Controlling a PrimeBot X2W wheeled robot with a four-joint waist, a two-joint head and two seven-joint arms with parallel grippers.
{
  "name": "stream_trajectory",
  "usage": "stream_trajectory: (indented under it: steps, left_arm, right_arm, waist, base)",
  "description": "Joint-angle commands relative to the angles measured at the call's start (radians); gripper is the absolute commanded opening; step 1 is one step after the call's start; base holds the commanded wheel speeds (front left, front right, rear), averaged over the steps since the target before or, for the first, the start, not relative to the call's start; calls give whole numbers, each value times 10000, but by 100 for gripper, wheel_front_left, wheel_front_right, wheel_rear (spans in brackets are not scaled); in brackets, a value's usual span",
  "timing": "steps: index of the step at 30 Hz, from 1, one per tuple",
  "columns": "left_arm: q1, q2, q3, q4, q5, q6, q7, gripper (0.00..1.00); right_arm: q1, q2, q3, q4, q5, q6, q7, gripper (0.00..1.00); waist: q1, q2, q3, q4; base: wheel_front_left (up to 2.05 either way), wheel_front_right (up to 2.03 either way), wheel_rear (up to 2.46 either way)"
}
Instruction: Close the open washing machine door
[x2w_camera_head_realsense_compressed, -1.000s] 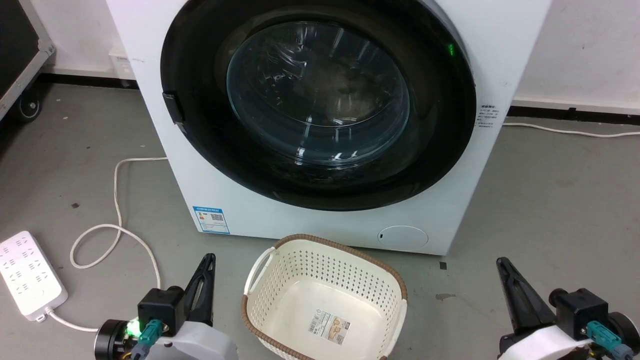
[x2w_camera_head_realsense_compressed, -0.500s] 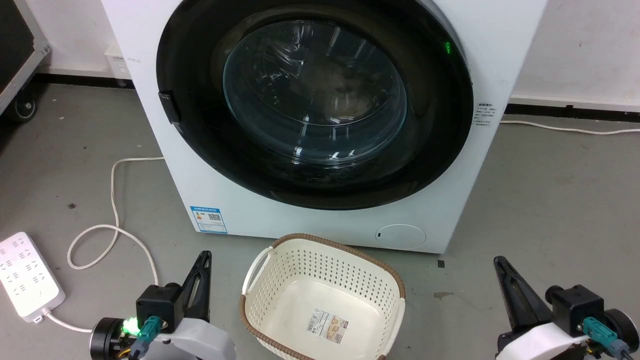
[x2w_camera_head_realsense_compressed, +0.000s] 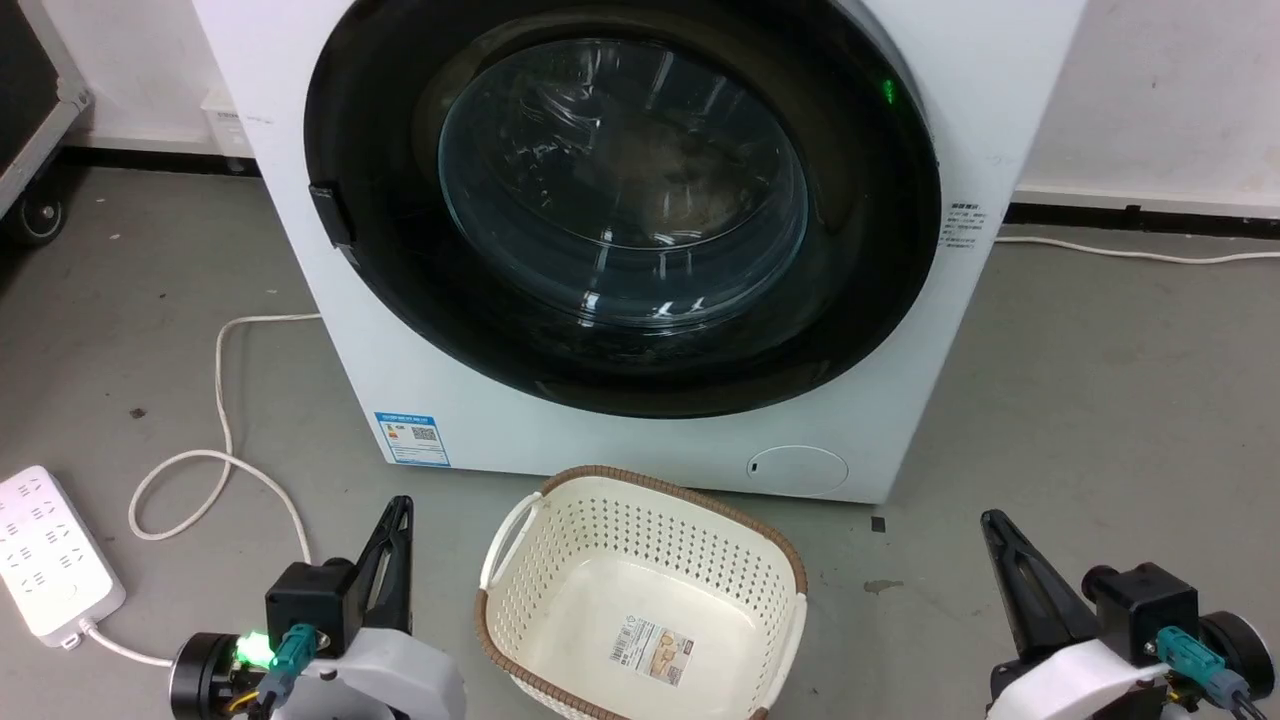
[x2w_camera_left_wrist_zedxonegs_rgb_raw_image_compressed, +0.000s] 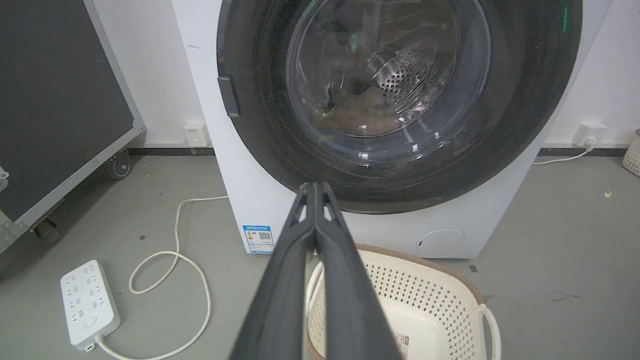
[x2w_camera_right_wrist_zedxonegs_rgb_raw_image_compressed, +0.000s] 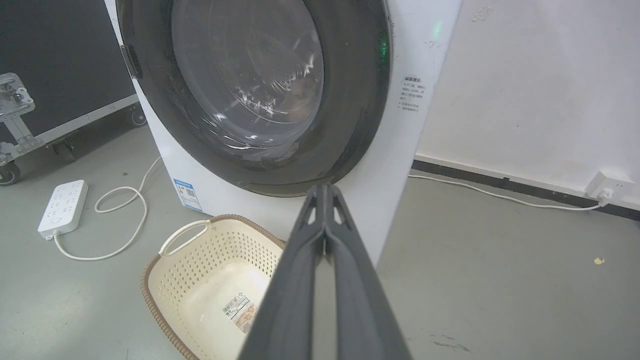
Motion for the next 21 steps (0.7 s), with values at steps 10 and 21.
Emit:
stream_trajectory:
  steps: [10, 21]
  left_arm:
    - [85, -55, 126, -236, 217, 152, 239, 0]
    - [93, -95, 233, -415, 367, 244, 459, 0]
  right_arm:
    - [-213, 66, 68, -160, -103, -7, 236, 0]
    - [-263, 74, 124, -246, -162, -7, 446, 0]
  waist:
    - [0, 0, 25, -53]
    - [-1, 0, 50, -107]
  base:
    - [0, 0, 0]
    - [0, 0, 0]
